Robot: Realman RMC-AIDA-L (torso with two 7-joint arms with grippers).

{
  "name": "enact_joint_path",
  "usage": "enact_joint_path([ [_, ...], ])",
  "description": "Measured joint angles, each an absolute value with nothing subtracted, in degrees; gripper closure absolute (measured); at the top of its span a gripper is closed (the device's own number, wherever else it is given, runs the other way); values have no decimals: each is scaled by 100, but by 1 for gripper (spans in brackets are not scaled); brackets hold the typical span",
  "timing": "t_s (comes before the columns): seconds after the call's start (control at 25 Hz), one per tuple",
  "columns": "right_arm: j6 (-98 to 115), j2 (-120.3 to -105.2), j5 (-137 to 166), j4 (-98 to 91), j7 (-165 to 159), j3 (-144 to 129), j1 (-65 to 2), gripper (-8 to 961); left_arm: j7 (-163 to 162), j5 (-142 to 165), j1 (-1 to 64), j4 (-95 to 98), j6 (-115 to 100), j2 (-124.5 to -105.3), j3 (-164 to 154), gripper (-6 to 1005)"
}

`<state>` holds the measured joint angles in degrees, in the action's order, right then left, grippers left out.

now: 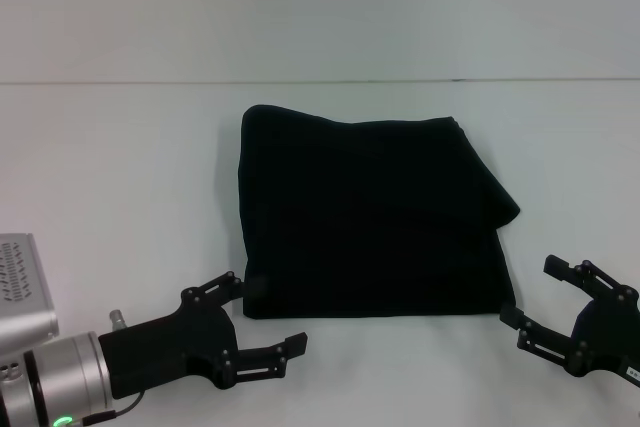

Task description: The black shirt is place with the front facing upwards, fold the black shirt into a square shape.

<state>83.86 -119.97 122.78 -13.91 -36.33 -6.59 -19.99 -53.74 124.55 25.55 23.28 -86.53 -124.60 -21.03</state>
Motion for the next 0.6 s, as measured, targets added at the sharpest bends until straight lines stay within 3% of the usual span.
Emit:
enact_joint_path([
  [0.6,8375,-11996,12270,-1398,-3630,-659,-2040,39,-5379,12456,2601,2292,-8434,-12445,-1977,49],
])
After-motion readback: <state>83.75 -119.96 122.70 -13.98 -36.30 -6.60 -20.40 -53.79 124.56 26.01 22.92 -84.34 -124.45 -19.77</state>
